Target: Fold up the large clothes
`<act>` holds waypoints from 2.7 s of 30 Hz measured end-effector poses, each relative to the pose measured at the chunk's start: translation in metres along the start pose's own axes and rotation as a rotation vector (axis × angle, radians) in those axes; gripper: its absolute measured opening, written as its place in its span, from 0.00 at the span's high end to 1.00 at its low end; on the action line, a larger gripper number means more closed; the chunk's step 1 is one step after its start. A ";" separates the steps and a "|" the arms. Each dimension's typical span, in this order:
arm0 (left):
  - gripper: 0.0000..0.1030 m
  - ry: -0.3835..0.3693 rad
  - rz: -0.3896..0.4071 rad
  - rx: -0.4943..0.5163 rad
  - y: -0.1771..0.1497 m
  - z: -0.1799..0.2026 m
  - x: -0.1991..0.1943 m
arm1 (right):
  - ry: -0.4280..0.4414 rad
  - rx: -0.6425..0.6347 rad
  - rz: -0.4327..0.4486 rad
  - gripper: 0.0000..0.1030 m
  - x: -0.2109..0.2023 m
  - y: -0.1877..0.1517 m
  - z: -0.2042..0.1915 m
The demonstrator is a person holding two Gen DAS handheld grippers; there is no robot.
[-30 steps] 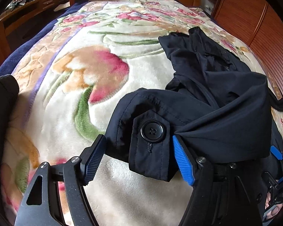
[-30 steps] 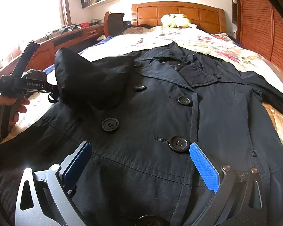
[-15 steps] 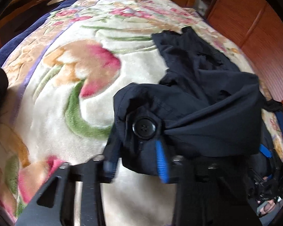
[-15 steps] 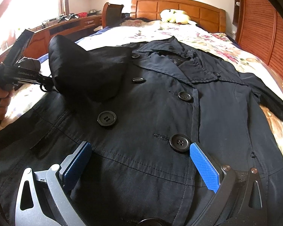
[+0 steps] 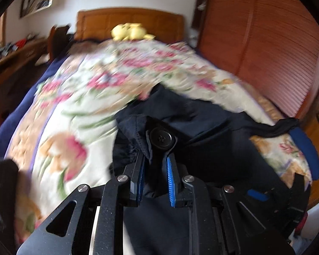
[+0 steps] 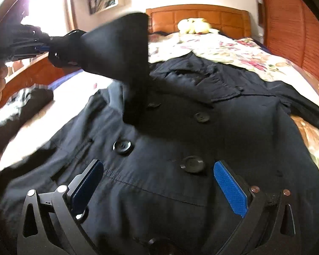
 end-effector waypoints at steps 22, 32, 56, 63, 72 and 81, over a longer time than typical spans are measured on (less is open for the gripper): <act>0.35 -0.090 0.150 0.065 -0.021 0.077 -0.052 | -0.118 -0.007 0.112 0.00 -0.073 0.059 0.052; 0.35 0.059 0.109 0.039 -0.070 0.003 -0.078 | 0.029 -0.107 0.015 0.01 -0.016 0.054 -0.039; 0.35 0.168 0.089 0.005 -0.120 -0.057 -0.101 | 0.013 -0.309 -0.167 0.77 0.071 0.037 -0.100; 0.35 0.143 0.087 0.032 -0.116 -0.042 -0.094 | 0.009 -0.184 -0.006 0.79 -0.014 0.060 -0.050; 0.35 0.106 0.083 0.066 -0.101 -0.013 -0.072 | -0.094 -0.029 0.056 0.79 -0.068 0.073 0.028; 0.35 0.059 0.088 0.125 -0.080 0.031 -0.050 | -0.188 0.042 0.035 0.74 -0.075 0.057 0.050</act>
Point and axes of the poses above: each gripper's, at about its wrist camera, not at the fingertips, and x roughly the way its jaws point, z to its right, y to its top, the point moved 8 cm from there along x, roughly the way its jaws point, and after that the axes turned 13 degrees about x, right-handed, at the moved point
